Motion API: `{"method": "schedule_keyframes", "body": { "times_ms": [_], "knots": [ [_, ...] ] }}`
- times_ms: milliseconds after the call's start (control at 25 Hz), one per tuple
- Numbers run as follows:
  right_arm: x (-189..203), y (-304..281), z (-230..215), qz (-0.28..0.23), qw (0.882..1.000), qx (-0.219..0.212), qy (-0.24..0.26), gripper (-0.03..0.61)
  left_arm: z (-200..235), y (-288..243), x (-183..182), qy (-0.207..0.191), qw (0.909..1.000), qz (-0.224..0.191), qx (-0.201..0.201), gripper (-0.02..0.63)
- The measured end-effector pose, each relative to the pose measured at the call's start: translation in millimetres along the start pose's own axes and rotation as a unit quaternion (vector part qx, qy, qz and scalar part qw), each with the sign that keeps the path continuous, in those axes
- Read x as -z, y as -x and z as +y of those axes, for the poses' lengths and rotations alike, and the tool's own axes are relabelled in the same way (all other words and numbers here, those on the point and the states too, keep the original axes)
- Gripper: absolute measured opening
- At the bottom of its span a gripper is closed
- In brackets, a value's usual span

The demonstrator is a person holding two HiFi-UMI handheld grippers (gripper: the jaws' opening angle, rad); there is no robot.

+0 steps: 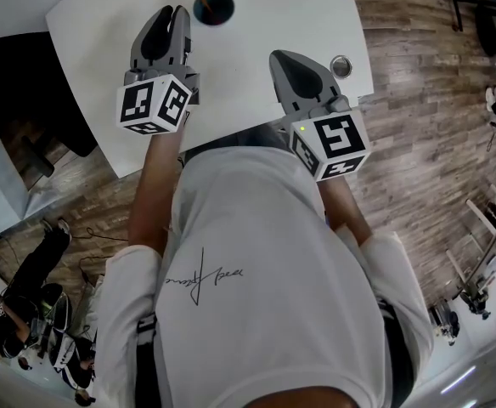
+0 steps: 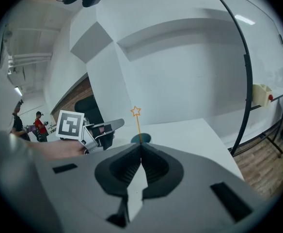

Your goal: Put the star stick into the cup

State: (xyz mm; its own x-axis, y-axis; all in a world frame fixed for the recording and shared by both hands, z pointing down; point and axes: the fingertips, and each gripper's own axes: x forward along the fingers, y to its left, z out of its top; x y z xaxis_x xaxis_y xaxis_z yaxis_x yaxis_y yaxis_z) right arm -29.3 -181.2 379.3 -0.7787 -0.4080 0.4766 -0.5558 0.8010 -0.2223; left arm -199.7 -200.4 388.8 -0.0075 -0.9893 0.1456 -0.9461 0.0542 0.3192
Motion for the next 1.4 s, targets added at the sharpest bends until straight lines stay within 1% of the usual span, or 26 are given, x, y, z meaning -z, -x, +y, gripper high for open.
{"method": "schedule_keyframes", "body": {
  "times_ms": [200,760,1040,1400],
  "knots": [
    [-2,5,3,-0.005,1.000,-0.003,0.012,0.009,-4,14,-4,0.005,1.0000,-0.003,-0.004,0.077],
    [-4,24,15,-0.027,0.999,-0.021,0.033,0.009,-17,69,-14,-0.012,0.9995,-0.014,-0.024,0.067],
    [-5,33,24,-0.040,0.998,-0.032,0.043,0.010,-28,95,-9,-0.020,0.9993,-0.015,-0.026,0.063],
    [-5,41,44,-0.056,0.995,-0.056,0.058,0.010,-34,135,-14,-0.031,0.9982,-0.034,-0.039,0.055]
  ]
}}
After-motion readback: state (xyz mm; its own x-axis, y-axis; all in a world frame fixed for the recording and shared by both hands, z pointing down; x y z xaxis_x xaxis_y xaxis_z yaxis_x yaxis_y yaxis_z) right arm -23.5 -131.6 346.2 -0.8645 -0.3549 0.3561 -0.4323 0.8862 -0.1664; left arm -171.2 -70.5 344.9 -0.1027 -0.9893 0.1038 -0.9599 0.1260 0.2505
